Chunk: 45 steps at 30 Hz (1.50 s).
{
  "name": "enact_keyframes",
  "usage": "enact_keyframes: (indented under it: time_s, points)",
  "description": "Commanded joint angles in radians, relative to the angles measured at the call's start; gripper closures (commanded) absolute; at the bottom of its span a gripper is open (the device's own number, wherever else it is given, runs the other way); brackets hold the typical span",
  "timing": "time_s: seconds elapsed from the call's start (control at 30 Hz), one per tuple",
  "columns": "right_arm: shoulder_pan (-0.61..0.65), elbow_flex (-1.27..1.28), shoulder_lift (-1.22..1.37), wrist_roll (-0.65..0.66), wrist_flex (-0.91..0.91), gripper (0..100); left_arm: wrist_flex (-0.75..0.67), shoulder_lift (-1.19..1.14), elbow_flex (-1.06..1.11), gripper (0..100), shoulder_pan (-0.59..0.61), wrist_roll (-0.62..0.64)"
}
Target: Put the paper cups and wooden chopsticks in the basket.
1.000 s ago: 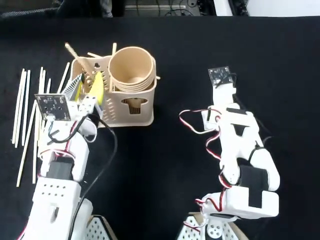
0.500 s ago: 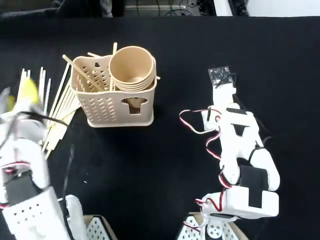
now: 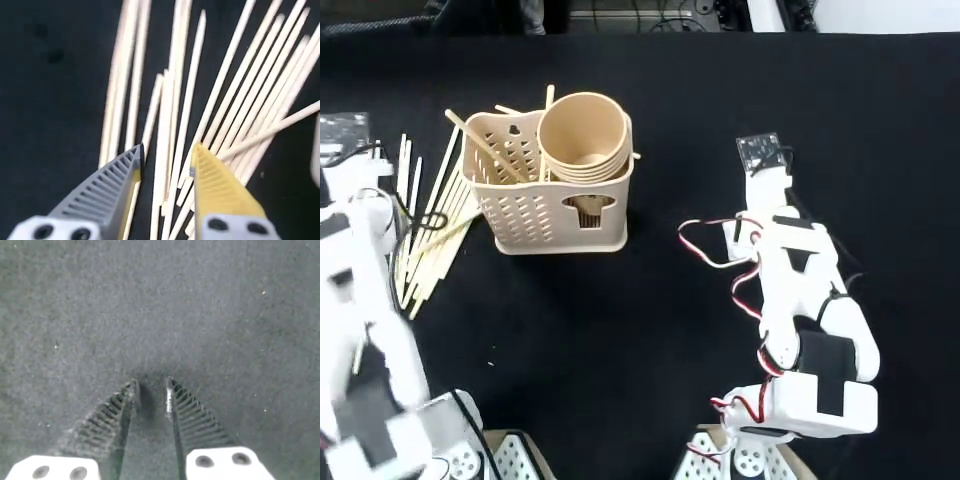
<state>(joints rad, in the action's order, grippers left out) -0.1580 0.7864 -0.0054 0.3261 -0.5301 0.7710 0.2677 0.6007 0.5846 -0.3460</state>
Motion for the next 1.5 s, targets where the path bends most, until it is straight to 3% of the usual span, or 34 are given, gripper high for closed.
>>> enact_keyframes:
  time_s: [0.0, 0.2, 0.3, 0.37, 0.63, 0.83, 1.1, 1.23, 1.47]
  points:
    - [0.014, -0.004, -0.045, 0.011, 0.018, 90.7, -0.008, -0.382, -0.243, 83, 0.022, -0.040]
    - [0.014, -0.004, -0.045, 0.011, 0.018, 90.7, 0.000, -0.795, -0.530, 84, 0.027, -0.037]
    - [0.014, -0.004, -0.045, 0.011, 0.018, 90.7, 0.002, -0.907, -0.616, 92, 0.024, -0.041]
    - [0.014, -0.004, -0.045, 0.011, 0.018, 90.7, 0.002, -0.933, -0.633, 98, 0.022, -0.041]
    - [0.014, -0.004, -0.045, 0.011, 0.018, 90.7, 0.126, -0.856, -0.611, 97, 0.012, -0.049]
    - [0.014, -0.004, -0.045, 0.011, 0.018, 90.7, 0.081, -0.608, -0.412, 97, 0.005, -0.081]
    - [0.014, -0.004, -0.045, 0.011, 0.018, 90.7, -0.344, 0.043, 0.216, 97, -0.016, -0.078]
    - [0.014, -0.002, -0.045, 0.011, 0.018, 90.7, -0.479, 0.345, 0.430, 97, -0.050, -0.072]
    - [0.014, -0.002, -0.045, 0.011, 0.018, 90.7, -0.512, 0.649, 0.501, 97, -0.061, 0.132]
